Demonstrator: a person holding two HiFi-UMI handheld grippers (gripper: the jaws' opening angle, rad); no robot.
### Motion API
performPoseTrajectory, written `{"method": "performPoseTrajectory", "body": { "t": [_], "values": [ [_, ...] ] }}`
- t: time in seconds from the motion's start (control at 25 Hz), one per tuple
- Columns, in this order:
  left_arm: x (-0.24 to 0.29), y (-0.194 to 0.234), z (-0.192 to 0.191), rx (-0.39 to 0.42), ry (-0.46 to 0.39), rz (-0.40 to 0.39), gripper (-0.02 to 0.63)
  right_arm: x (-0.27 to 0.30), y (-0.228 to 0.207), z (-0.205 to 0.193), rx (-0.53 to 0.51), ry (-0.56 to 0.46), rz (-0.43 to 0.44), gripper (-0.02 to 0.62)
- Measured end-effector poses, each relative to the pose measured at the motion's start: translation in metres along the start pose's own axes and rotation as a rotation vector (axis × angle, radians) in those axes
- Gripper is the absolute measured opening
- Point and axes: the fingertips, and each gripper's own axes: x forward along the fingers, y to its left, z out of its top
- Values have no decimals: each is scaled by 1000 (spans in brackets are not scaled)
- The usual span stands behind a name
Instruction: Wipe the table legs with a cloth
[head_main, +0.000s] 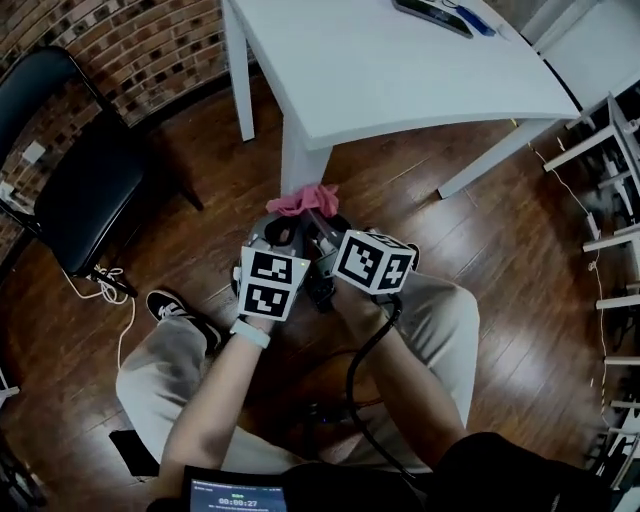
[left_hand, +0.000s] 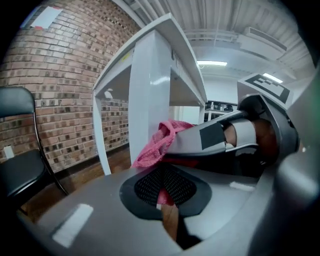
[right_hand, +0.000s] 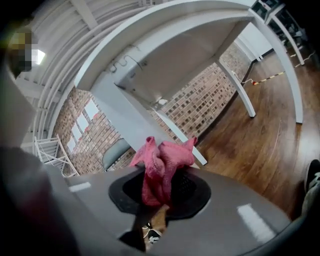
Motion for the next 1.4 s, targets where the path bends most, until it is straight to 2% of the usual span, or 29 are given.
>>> {"method": "performPoseTrajectory", "body": {
  "t": [0.44, 0.76, 1.0, 1.4],
  "values": [
    [52, 2, -105, -83, 141, -69, 0, 30, -78, -79, 46, 152, -140, 61],
    [84, 3, -173, -182, 233, -126, 0, 48, -131, -132, 43, 265, -223, 61],
    [109, 7, -237, -228, 305, -139, 0, 64, -173, -183, 38, 350, -248, 60],
    [140, 18, -329, -271, 362, -121, 0, 89, -229, -257, 79, 384, -260, 60]
  ]
}}
